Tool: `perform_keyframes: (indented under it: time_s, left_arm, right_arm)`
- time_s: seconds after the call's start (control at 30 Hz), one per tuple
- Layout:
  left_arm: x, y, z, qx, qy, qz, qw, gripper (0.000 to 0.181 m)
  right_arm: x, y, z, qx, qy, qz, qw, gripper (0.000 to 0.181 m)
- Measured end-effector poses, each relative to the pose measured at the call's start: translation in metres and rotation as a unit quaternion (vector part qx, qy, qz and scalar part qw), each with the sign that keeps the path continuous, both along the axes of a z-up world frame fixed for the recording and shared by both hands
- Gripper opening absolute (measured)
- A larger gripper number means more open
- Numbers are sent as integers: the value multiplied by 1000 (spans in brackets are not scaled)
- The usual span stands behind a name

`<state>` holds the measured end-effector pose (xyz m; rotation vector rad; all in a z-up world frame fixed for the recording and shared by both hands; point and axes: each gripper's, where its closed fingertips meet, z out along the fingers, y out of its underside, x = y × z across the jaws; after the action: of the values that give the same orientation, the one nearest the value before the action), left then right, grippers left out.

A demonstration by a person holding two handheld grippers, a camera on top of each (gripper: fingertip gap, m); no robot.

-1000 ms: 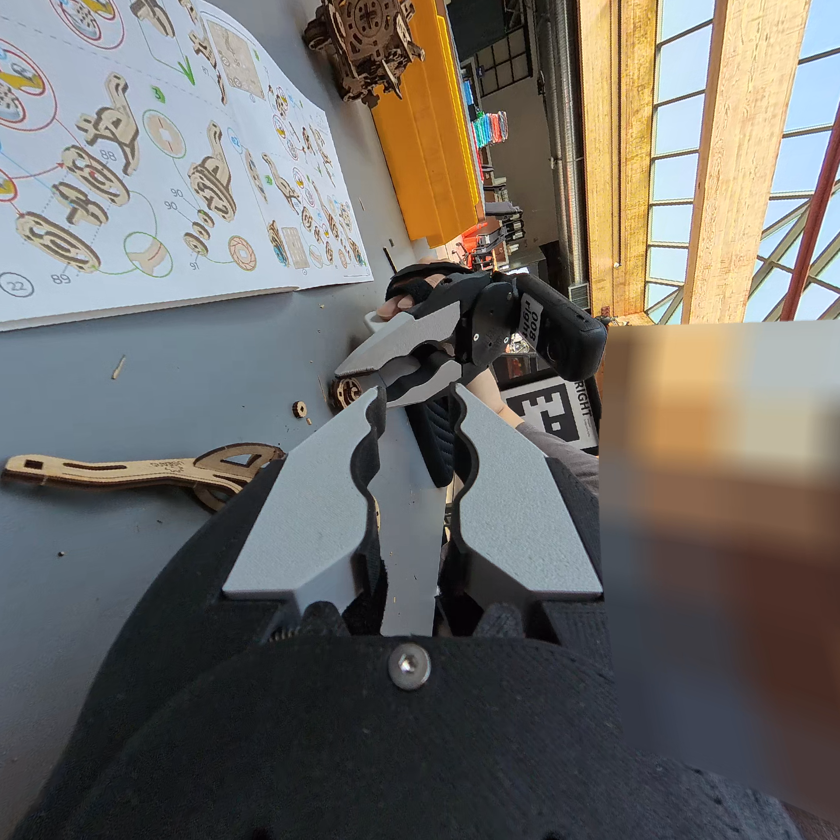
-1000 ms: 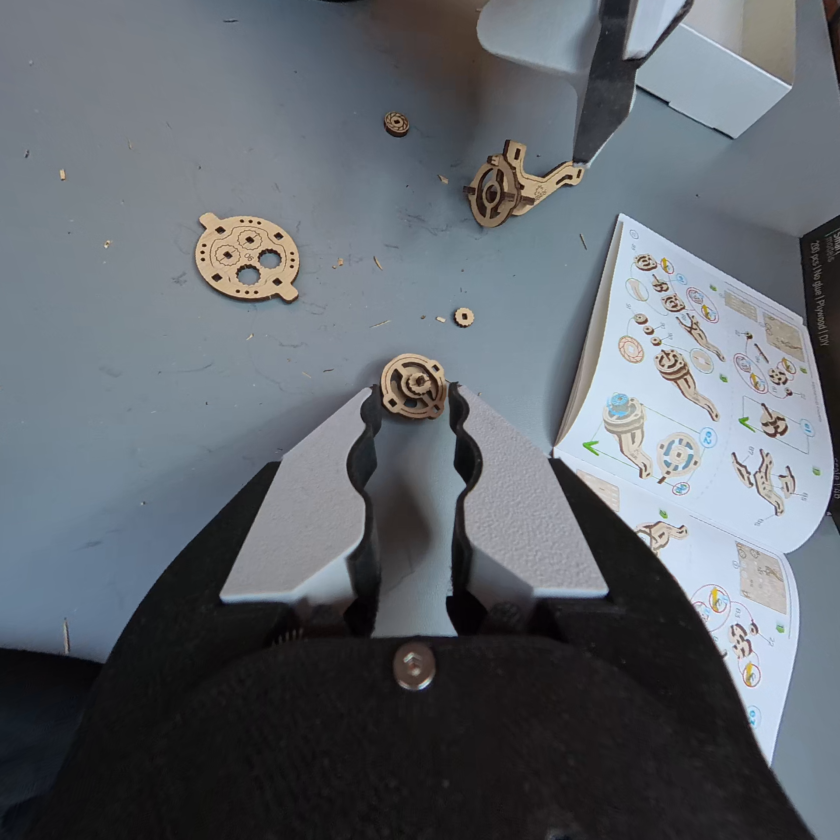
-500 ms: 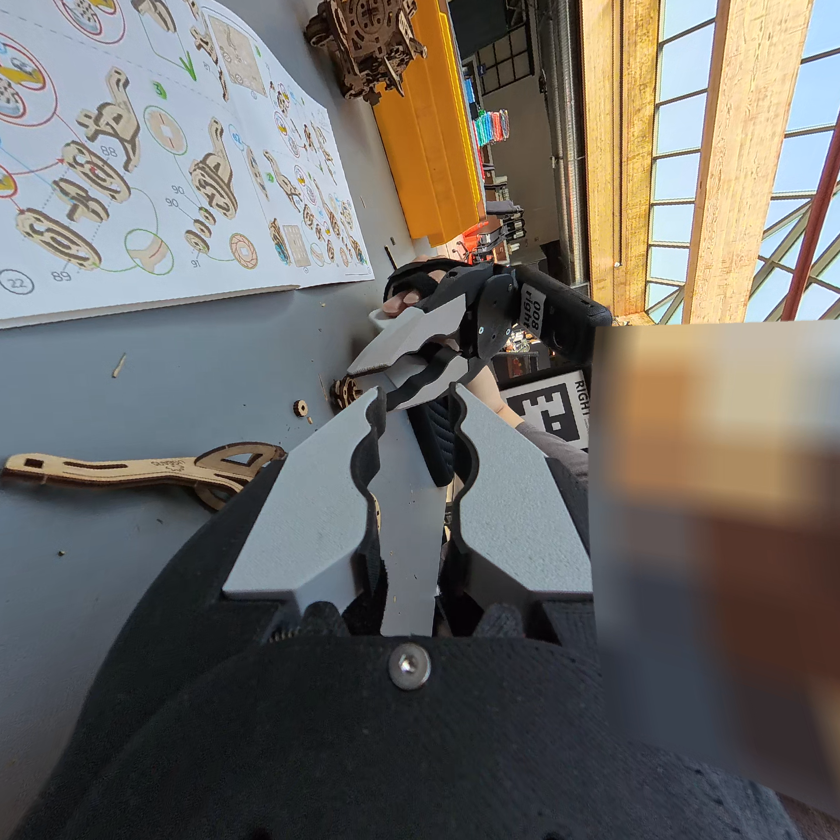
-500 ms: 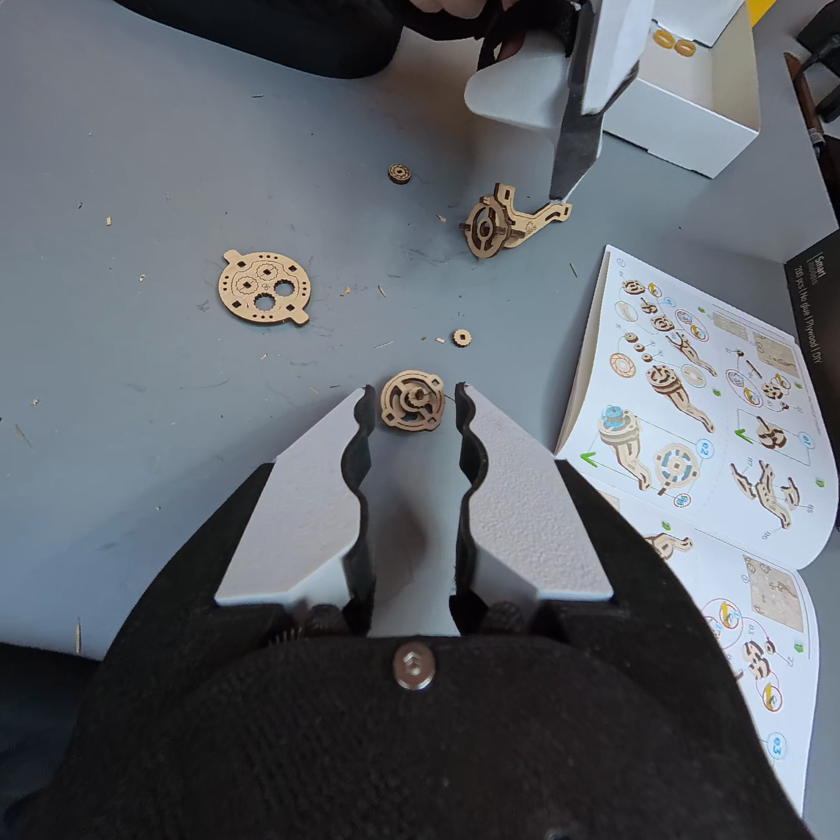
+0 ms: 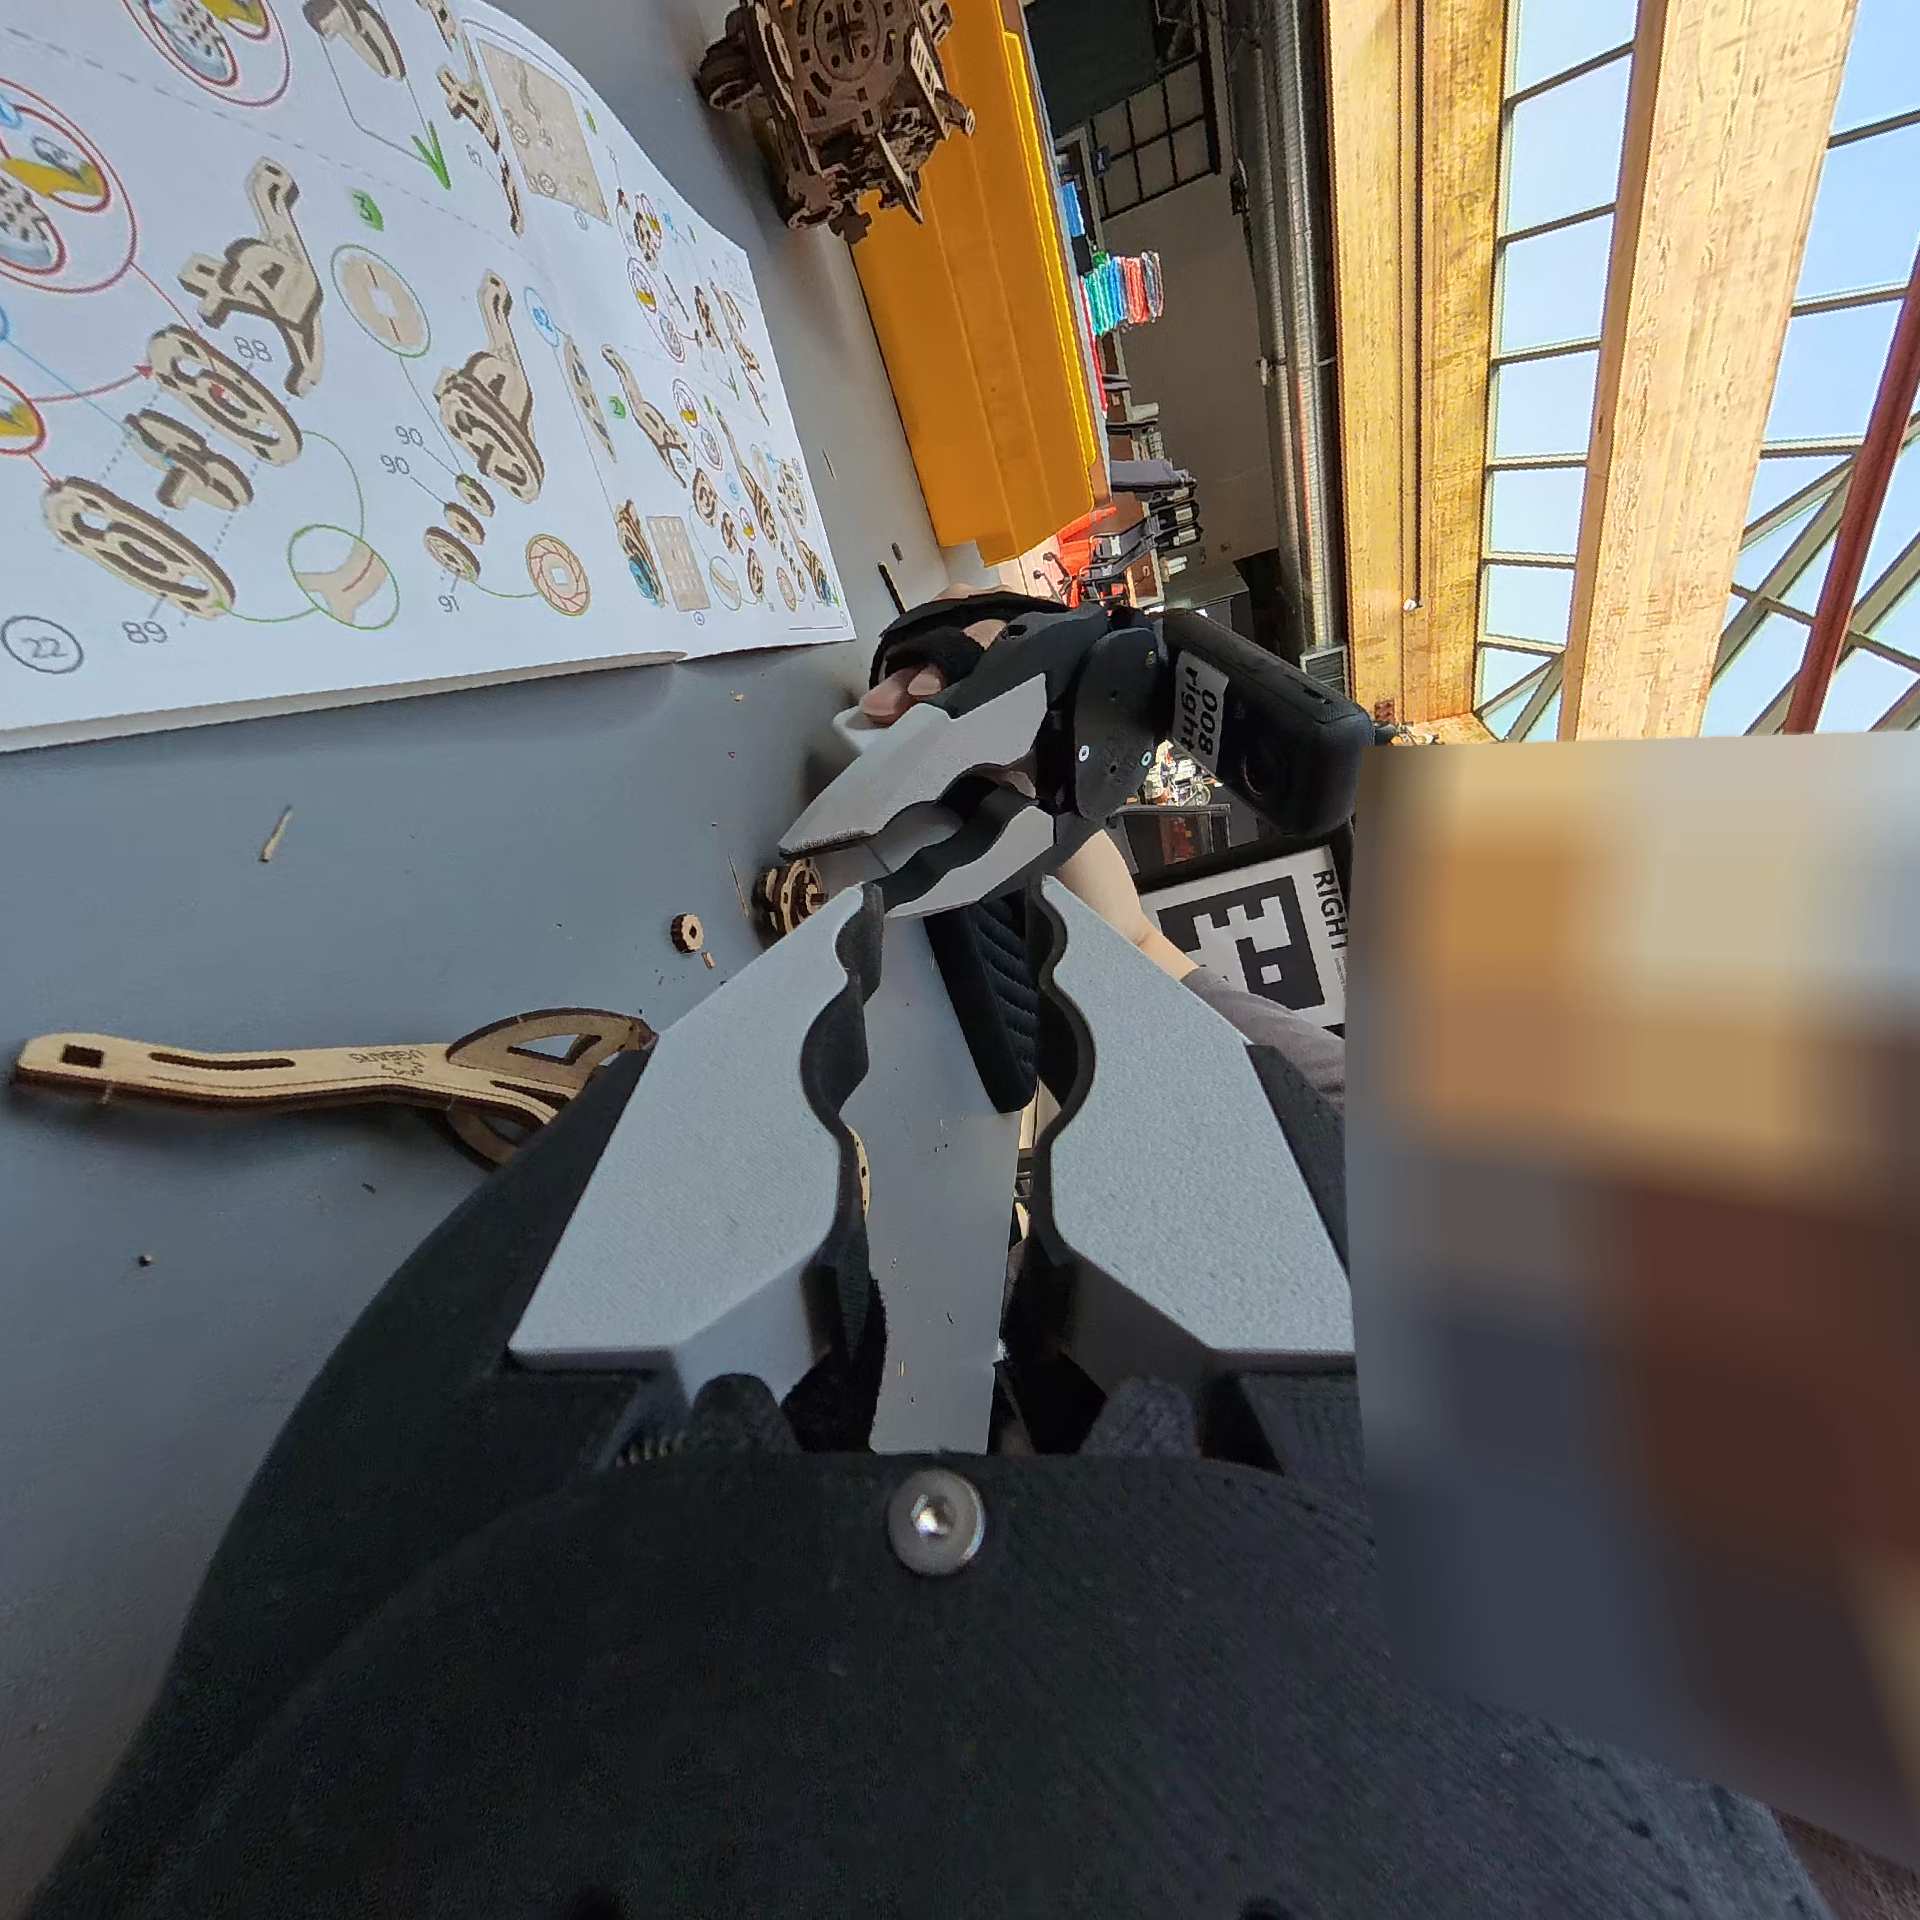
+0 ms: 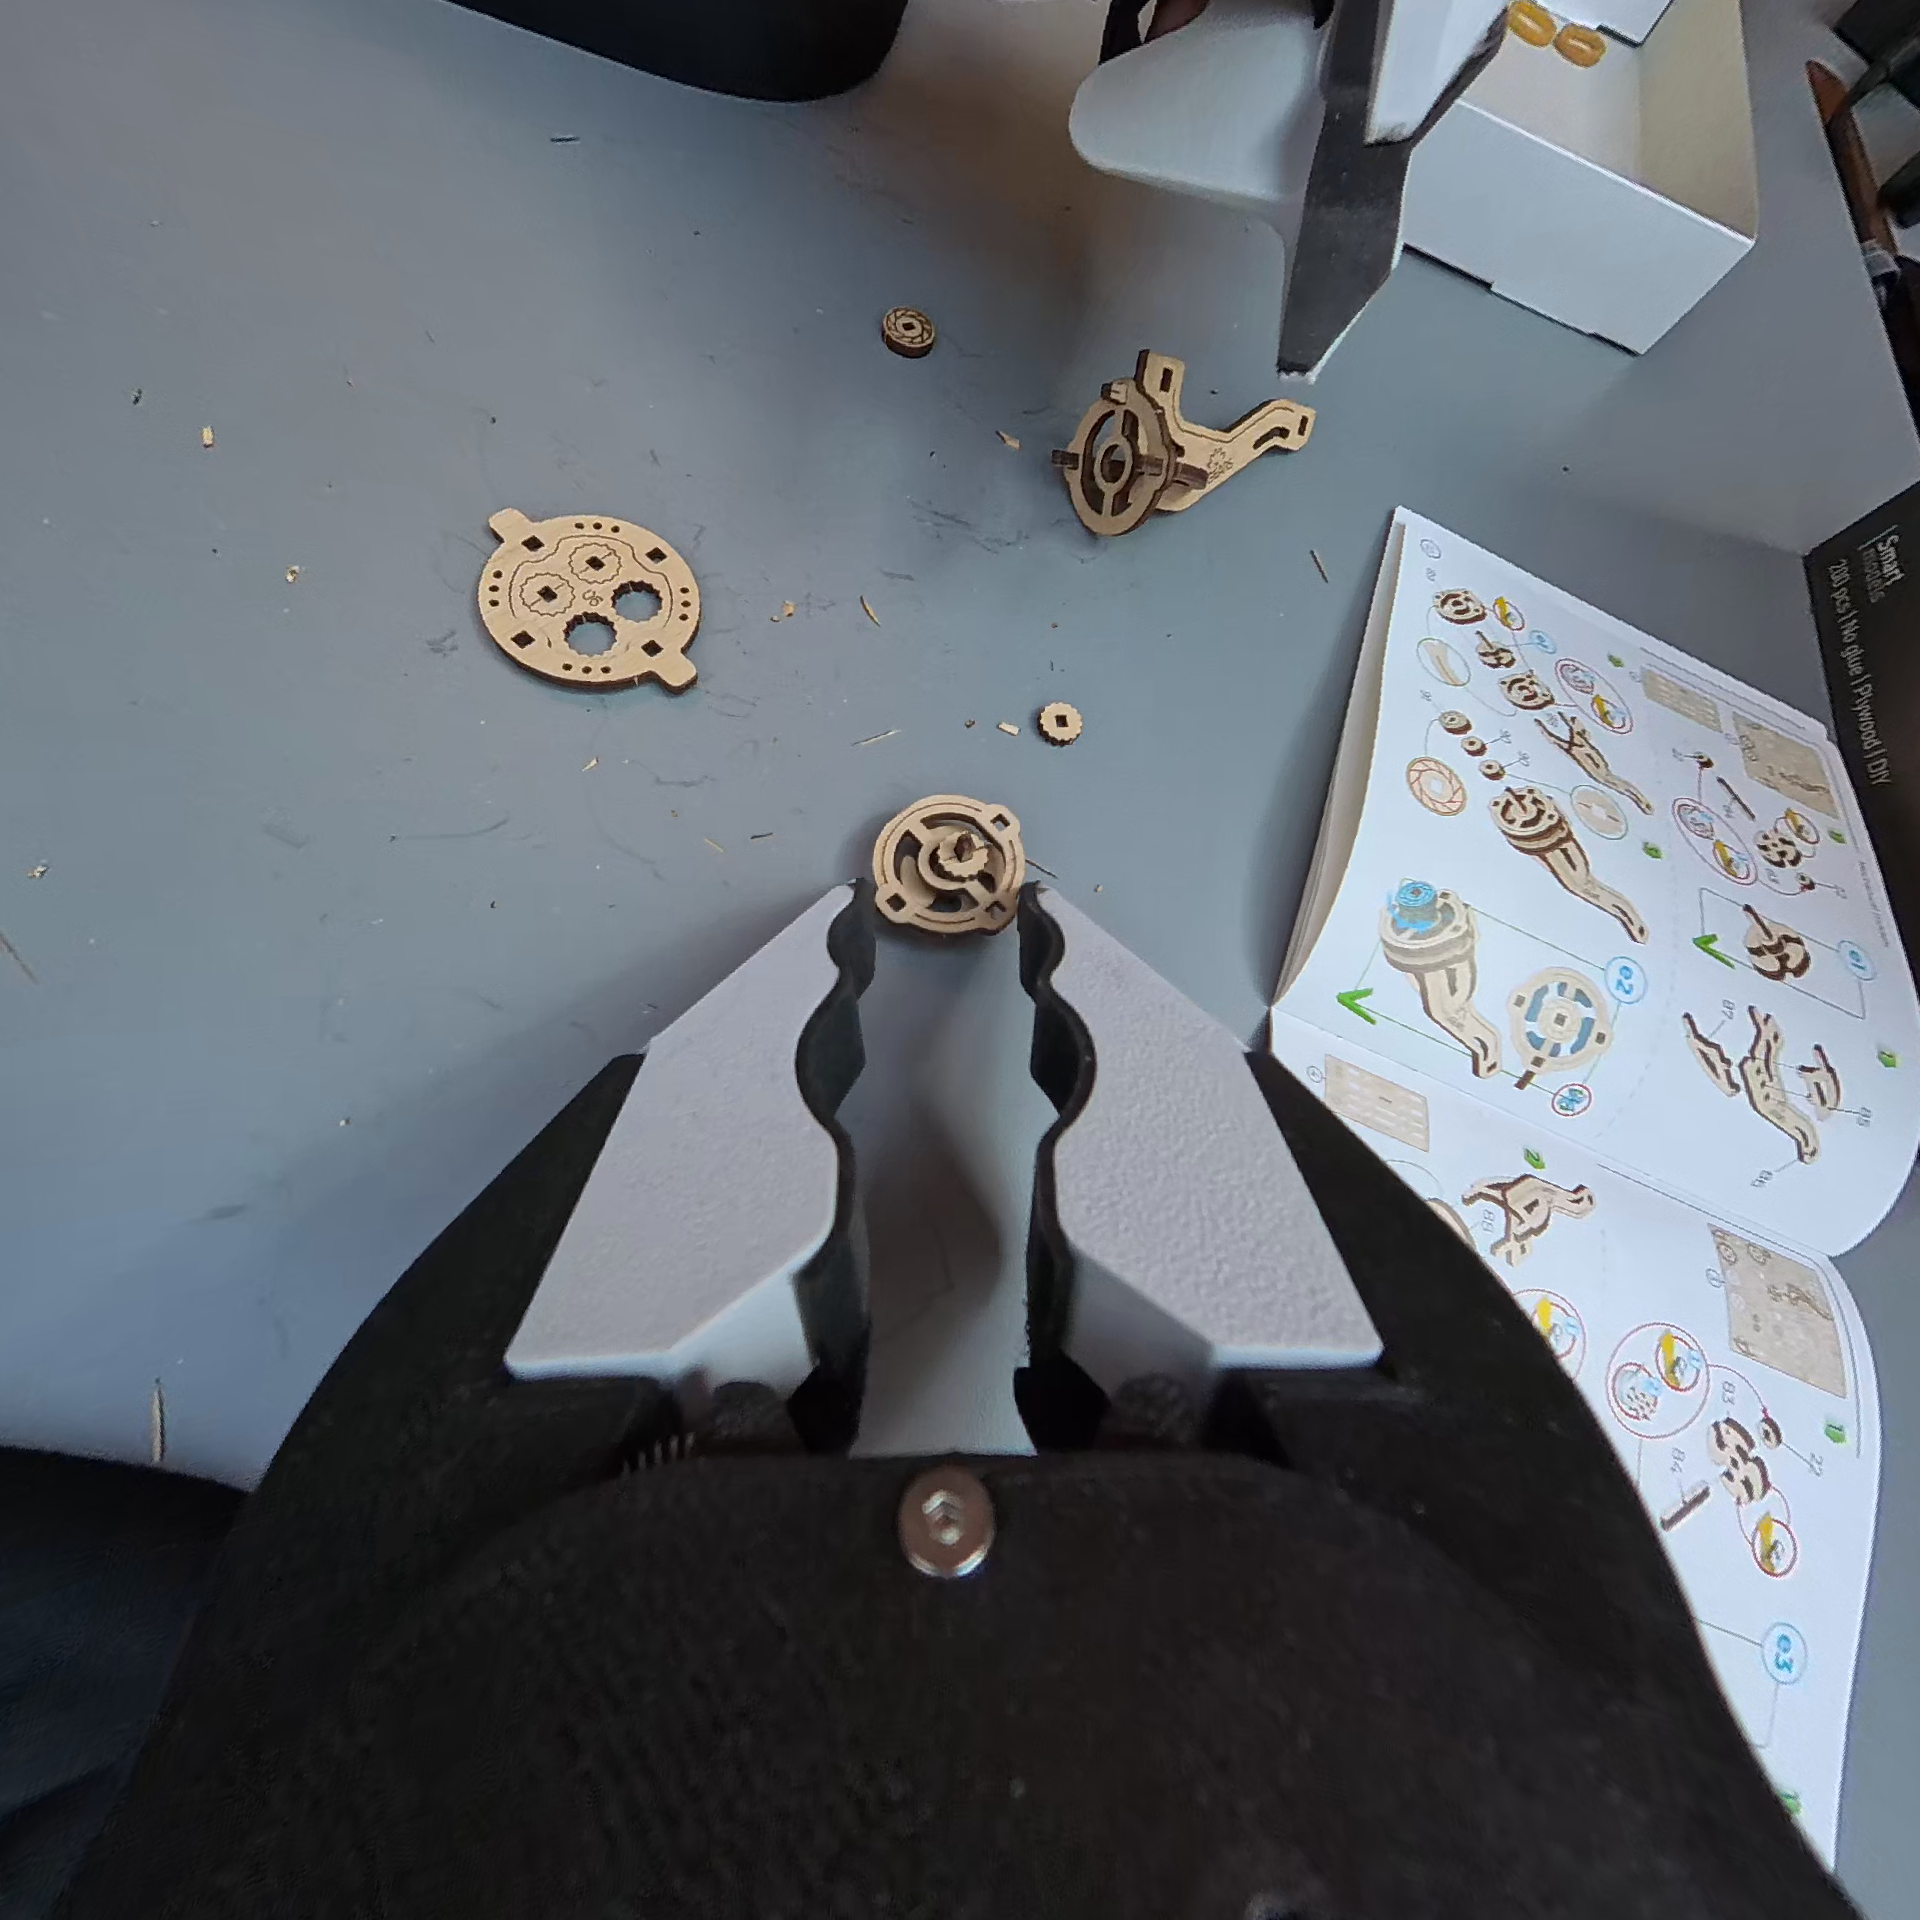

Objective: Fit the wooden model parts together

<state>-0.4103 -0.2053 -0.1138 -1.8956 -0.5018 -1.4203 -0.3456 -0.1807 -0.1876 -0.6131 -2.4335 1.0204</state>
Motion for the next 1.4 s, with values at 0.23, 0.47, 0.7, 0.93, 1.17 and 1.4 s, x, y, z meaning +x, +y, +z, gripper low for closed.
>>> perform_keyframes:
  time_s: [0.23, 0.47, 0.7, 0.93, 1.17, 1.4]
  left_arm:
    - [0, 0, 0, 0, 0, 0, 1000, 26]
    - [2, 1, -1, -1, 1, -2, 1000, 26]
    - [20, 5, -9, -12, 20, -30, 999, 26]
    - [44, 9, -23, -37, 37, -63, 997, 26]
    - [49, 10, -27, -43, 38, -70, 996, 26]
    - [48, 10, -28, -45, 36, -68, 996, 25]
  right_arm:
    - [0, -3, 6, -35, -13, -4, 999, 26]
    - [1, -2, 4, -64, -56, -13, 996, 26]
    - [4, -7, -3, -43, -70, -5, 997, 26]
    - [1, -7, -2, -26, -44, -4, 999, 26]
    - [1, -9, 0, -34, -40, -1, 999, 26]
    - [3, -13, 7, -74, -51, 5, 996, 26]
